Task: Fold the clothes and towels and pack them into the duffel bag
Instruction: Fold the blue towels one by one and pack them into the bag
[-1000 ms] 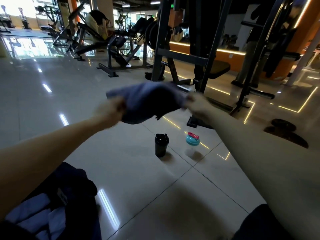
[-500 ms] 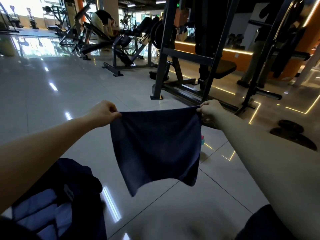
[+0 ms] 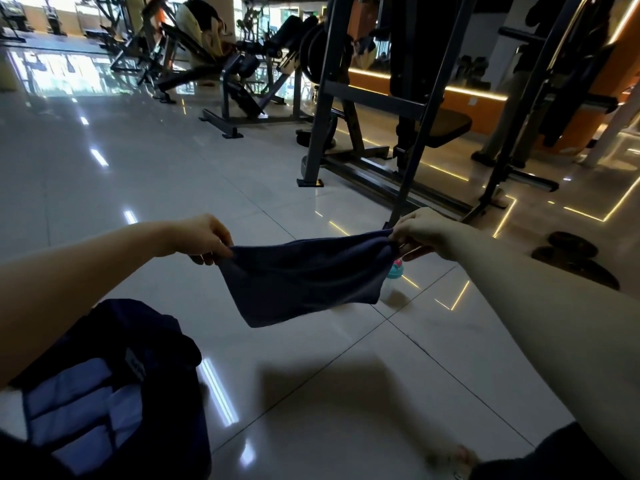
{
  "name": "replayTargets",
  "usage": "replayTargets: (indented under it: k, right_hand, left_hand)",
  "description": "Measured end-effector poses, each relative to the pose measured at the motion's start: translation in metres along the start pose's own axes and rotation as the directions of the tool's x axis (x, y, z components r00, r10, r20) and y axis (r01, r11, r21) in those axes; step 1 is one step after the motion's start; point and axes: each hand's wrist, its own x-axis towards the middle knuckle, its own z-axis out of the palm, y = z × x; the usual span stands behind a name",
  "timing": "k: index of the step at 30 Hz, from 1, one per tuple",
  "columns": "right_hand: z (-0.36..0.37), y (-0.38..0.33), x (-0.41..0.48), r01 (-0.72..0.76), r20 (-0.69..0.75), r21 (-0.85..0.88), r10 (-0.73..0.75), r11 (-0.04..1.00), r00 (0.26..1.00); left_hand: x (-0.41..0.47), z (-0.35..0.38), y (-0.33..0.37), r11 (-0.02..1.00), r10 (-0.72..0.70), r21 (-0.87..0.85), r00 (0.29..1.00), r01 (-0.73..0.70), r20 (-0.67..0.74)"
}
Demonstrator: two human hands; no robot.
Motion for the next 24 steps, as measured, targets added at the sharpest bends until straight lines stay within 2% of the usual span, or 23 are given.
replayTargets:
  k: [2, 4, 6, 9, 11, 13, 16, 18, 20, 22, 24]
  right_hand:
    - [-0.012, 0.004, -0.004, -0.020, 0.121, 0.016, 0.018, 1.000, 0.992]
    - [-0.022, 0.011, -0.010, -0.057, 0.212, 0.070, 0.041, 0.996, 0.977]
    - [-0.023, 0.022, -0.012, -0.110, 0.271, 0.126, 0.072, 0.986, 0.960]
    - [-0.002, 0.044, -0.003, -0.206, 0.284, 0.126, 0.164, 0.970, 0.945]
    - [0.025, 0.063, 0.006, -0.280, 0.249, 0.078, 0.253, 0.957, 0.935]
    - [0.060, 0.089, 0.018, -0.332, 0.188, 0.009, 0.325, 0.943, 0.927]
    - [0.118, 0.137, 0.041, -0.334, 0.068, -0.059, 0.337, 0.941, 0.939]
    - [0.154, 0.169, 0.051, -0.323, -0.037, -0.166, 0.322, 0.932, 0.946]
    - [0.184, 0.197, 0.052, -0.316, -0.075, -0.318, 0.309, 0.894, 0.948]
    - [0.206, 0.218, 0.044, -0.350, -0.026, -0.353, 0.365, 0.867, 0.931]
    - [0.221, 0.238, 0.027, -0.403, 0.018, -0.326, 0.431, 0.855, 0.902]
  left_hand:
    - [-0.011, -0.003, -0.002, 0.998, 0.001, -0.064, 0.976, 0.014, 0.219]
    - [-0.020, -0.004, -0.002, 0.992, 0.008, -0.121, 0.917, 0.044, 0.398]
    - [-0.023, -0.001, -0.003, 0.987, 0.010, -0.145, 0.870, 0.071, 0.494]
    - [-0.015, 0.021, -0.010, 0.976, -0.020, -0.170, 0.840, 0.133, 0.542]
    - [-0.003, 0.051, -0.018, 0.968, -0.077, -0.171, 0.868, 0.183, 0.491]
    - [0.017, 0.095, -0.033, 0.963, -0.156, -0.153, 0.924, 0.220, 0.348]
    - [0.055, 0.176, -0.070, 0.964, -0.231, -0.111, 0.968, 0.242, 0.101]
    - [0.069, 0.226, -0.091, 0.965, -0.256, -0.075, 0.964, 0.251, -0.069]
    - [0.068, 0.268, -0.105, 0.952, -0.289, 0.039, 0.937, 0.302, -0.198]
    - [0.055, 0.303, -0.109, 0.961, -0.206, 0.133, 0.951, 0.241, -0.229]
    - [0.036, 0.338, -0.113, 0.971, -0.009, 0.233, 0.980, 0.057, -0.200]
